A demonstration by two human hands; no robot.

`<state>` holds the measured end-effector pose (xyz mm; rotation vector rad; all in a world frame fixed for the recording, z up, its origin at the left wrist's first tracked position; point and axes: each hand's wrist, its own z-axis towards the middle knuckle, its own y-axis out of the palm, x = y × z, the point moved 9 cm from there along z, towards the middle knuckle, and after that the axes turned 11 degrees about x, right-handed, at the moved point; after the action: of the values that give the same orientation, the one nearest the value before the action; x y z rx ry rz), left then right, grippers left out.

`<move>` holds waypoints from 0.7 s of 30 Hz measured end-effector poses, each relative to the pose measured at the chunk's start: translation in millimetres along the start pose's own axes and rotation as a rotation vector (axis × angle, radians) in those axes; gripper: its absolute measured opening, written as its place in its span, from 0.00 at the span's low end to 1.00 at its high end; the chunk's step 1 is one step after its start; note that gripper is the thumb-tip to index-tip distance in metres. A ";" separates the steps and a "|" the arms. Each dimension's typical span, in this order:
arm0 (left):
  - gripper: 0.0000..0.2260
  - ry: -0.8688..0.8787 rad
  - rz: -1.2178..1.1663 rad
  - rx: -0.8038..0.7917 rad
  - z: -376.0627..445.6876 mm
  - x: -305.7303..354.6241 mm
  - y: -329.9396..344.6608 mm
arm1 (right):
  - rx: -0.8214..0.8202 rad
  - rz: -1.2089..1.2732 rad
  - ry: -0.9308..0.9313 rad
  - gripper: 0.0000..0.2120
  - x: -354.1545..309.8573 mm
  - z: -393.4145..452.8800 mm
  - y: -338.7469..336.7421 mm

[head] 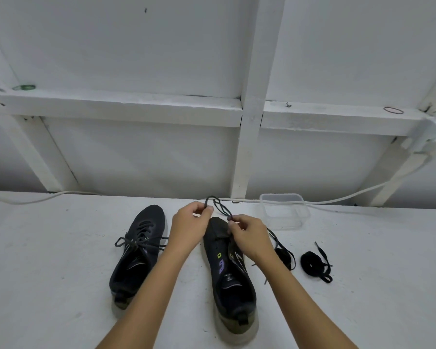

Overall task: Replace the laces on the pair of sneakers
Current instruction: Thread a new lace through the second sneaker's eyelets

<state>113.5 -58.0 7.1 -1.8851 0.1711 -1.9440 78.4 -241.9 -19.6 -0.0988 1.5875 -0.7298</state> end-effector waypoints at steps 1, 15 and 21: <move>0.06 0.009 0.007 0.004 1.1 0.6 -1.7 | -0.006 -0.019 -0.004 0.09 -1.4 -0.5 0.0; 0.20 0.318 0.613 -0.377 8.8 7.0 4.5 | -0.071 0.206 0.121 0.14 -2.7 2.3 -18.5; 0.17 0.222 0.333 -0.337 22.8 20.6 -41.6 | 0.060 0.729 0.305 0.15 7.0 12.6 -63.8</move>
<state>127.1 -23.8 43.3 -1.6878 0.8699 -1.9718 66.4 -300.6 6.7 0.6335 1.7212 -0.2190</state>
